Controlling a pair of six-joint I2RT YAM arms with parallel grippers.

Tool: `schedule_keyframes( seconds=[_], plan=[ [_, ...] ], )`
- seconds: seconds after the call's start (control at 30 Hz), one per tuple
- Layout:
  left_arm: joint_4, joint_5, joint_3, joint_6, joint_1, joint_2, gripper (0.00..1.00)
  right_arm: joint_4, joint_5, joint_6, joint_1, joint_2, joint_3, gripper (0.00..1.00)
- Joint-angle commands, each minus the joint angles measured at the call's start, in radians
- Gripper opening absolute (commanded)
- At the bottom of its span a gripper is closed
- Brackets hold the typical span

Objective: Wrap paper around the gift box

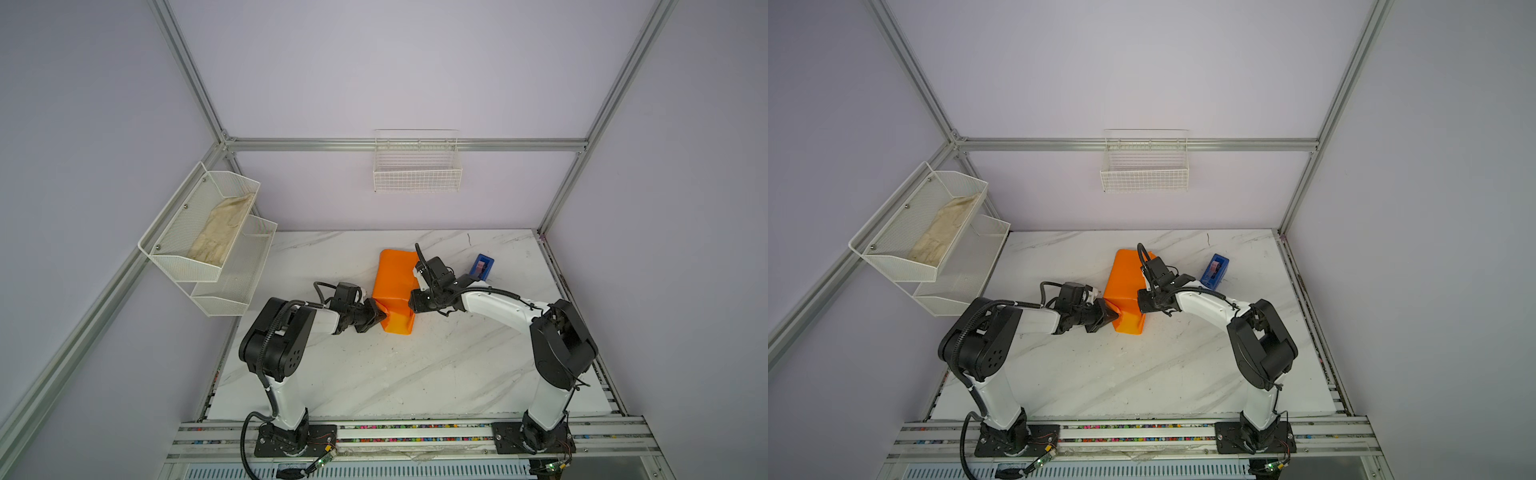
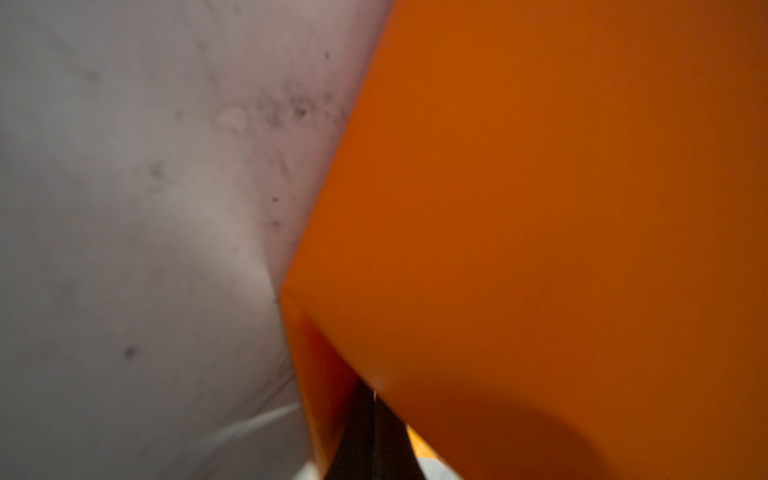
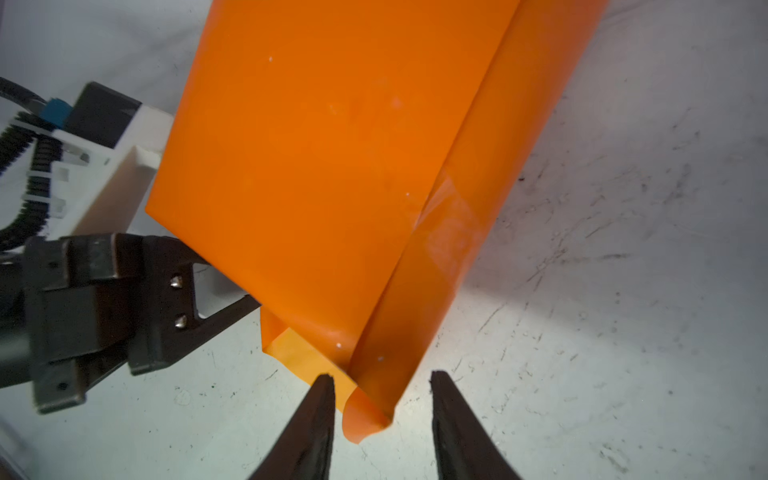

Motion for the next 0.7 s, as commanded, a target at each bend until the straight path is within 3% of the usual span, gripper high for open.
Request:
schedule_keyframes(
  seconds=[0.0,0.27,0.47,0.67],
  plan=[
    [-0.078,-0.005,0.0,0.019,0.0,0.029,0.02,-0.063,0.027,-0.028,0.01,0.033,0.037,0.39],
    [-0.081,-0.005,0.001,0.021,0.0,0.028,0.02,-0.084,0.041,-0.039,0.011,0.082,0.088,0.26],
    [-0.085,-0.005,0.004,0.022,0.0,0.029,0.02,-0.119,0.057,-0.054,0.013,0.096,0.1,0.0],
    [-0.086,-0.007,0.004,0.022,0.0,0.031,0.02,-0.127,0.065,-0.052,0.015,0.098,0.102,0.0]
  ],
)
